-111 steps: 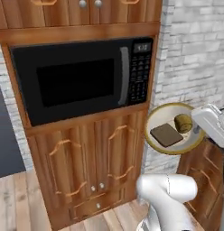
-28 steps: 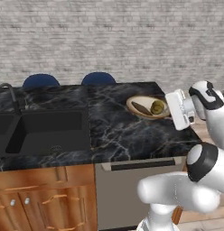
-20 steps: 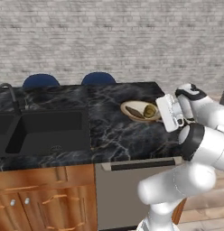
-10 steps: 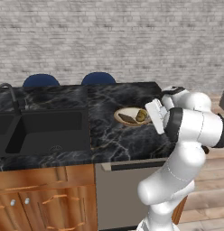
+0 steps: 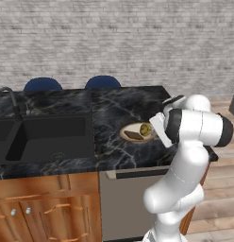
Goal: Pick up the heated bread from the toaster oven and place it in the bowl. Then move the bread bowl to the dining counter.
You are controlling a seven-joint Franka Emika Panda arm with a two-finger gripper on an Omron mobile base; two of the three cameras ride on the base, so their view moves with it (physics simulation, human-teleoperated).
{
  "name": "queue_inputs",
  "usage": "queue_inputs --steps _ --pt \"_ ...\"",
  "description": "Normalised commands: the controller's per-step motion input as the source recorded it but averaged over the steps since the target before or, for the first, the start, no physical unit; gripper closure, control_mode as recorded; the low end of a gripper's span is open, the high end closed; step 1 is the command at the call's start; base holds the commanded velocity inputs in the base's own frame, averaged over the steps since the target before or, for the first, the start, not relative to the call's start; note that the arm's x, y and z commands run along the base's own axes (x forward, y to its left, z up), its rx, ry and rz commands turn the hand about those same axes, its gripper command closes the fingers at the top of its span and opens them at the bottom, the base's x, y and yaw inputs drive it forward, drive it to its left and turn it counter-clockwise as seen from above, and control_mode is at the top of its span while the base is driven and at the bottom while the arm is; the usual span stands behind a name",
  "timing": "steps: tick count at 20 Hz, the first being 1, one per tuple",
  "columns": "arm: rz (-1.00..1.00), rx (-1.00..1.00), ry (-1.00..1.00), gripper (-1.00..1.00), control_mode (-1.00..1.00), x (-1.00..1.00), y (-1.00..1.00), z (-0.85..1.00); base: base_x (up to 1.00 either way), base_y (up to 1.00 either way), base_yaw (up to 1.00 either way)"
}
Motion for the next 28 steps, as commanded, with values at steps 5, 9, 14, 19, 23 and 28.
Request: queue_inputs --steps 5,9,14,19,23,28 --pt "0.0 -0.07 0.0 1.0 -1.0 0.05 0.02 -0.4 0.0 0.0 0.0" --pt "-0.02 -0.05 0.0 1.0 -1.0 0.3 0.18 -0.27 0.0 0.0 0.0" --pt "-0.02 0.01 0.02 -1.0 -1.0 0.01 0.0 0.07 0.0 0.0 0.0" --pt "-0.1 0.08 -0.05 -1.0 -1.0 -0.48 -0.56 0.39 0.0 0.0 0.0" --pt "-0.08 0.07 -0.16 -1.0 -1.0 -0.94 -0.82 0.33 0.0 0.0 0.0" --pt "-0.09 0.05 -0.32 -1.0 -1.0 -1.0 -0.75 0.45 0.0 0.0 0.0"
